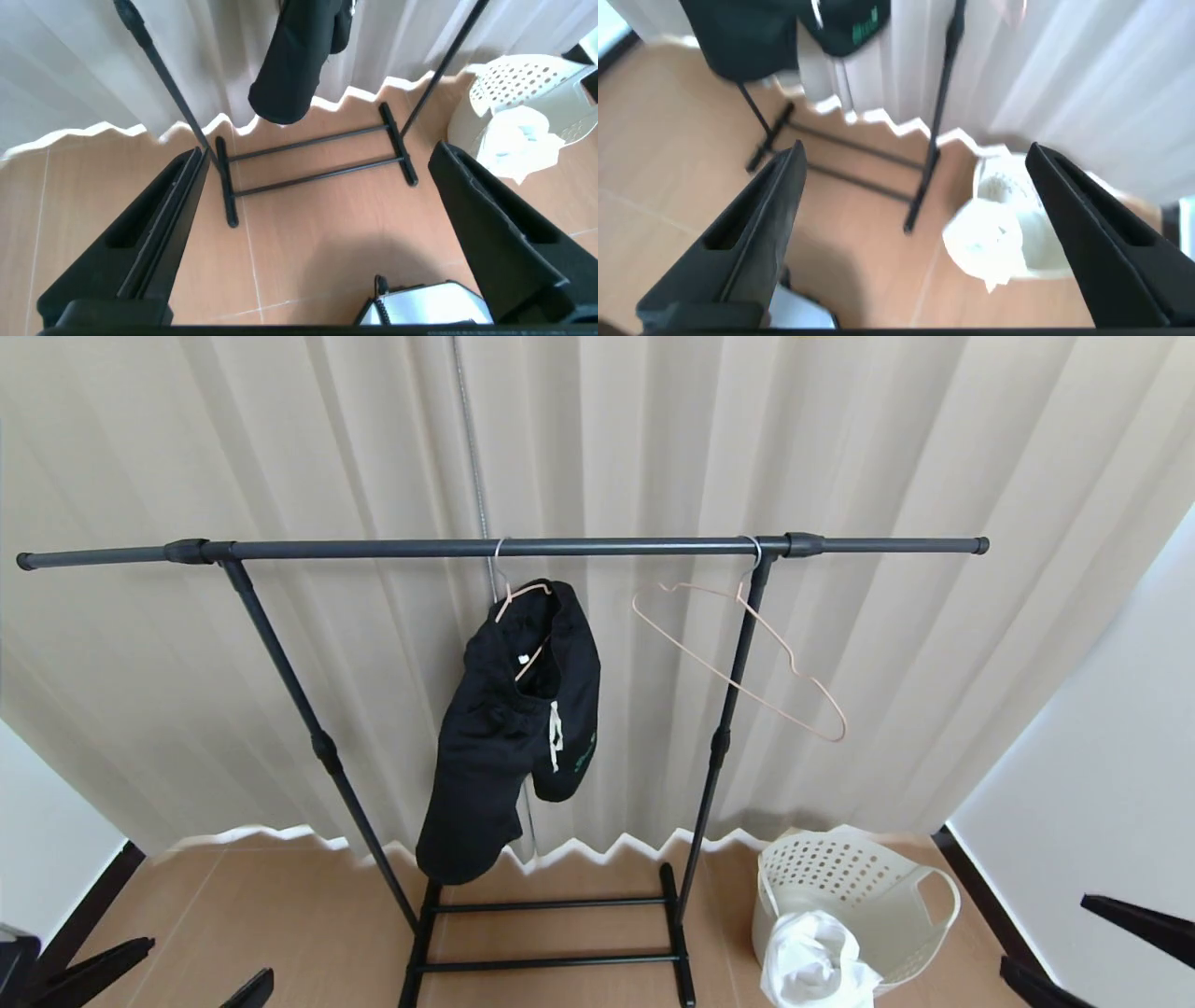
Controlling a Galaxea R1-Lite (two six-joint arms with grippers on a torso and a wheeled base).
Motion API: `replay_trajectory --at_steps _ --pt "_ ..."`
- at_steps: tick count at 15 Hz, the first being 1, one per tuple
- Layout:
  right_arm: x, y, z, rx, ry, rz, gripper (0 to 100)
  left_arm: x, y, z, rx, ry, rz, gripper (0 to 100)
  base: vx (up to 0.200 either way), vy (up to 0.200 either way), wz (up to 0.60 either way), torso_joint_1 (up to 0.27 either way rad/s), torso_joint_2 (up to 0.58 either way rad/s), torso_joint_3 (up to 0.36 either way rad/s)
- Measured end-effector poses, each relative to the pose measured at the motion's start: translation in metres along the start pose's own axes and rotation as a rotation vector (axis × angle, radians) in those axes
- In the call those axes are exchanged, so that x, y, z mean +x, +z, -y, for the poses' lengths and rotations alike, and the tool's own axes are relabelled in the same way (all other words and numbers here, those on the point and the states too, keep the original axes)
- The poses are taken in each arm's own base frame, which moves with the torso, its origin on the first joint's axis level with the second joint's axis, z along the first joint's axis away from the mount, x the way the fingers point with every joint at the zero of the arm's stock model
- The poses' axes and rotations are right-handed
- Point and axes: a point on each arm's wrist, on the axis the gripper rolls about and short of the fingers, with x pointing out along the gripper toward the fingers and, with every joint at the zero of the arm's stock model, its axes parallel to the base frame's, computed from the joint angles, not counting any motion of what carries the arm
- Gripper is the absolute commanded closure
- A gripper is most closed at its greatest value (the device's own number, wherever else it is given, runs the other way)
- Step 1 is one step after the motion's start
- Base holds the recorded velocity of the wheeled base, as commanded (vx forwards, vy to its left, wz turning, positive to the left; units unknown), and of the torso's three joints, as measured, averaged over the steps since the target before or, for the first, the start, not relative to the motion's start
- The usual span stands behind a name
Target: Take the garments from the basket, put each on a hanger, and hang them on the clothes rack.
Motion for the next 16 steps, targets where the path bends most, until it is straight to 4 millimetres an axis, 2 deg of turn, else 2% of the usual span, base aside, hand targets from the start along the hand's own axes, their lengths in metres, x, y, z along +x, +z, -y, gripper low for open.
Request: replay_trajectory --at_steps 3,6,8,13,16 --pt "-0.021 -0.031 -0.007 0.001 -0.043 -0.063 0 -0.013 -0.015 -0.003 0.002 0.003 -0.034 0 0.000 0.000 0.00 0.000 0.00 0.000" --pt "-0.043 -0.054 -0.013 -0.006 -0.106 -0.051 0 -0.031 -0.036 -0.007 0.017 0.007 -0.057 0 0.000 0.000 0.00 0.000 0.00 0.000" --pt "-0.053 -0.060 -0.015 -0.015 -0.167 0.012 0 -0.040 -0.045 -0.010 0.004 0.055 -0.032 0 0.000 0.000 0.00 0.000 0.00 0.000" --pt "-0.068 -0.067 -0.020 -0.029 -0.255 0.200 0 -0.053 -0.050 -0.012 -0.016 0.339 0.067 0 0.000 0.000 0.00 0.000 0.00 0.000" --pt "-0.072 -0.070 -0.022 -0.032 -0.287 0.262 0 -0.063 -0.055 -0.008 -0.065 0.358 0.205 0 0.000 0.000 0.00 0.000 0.00 0.000"
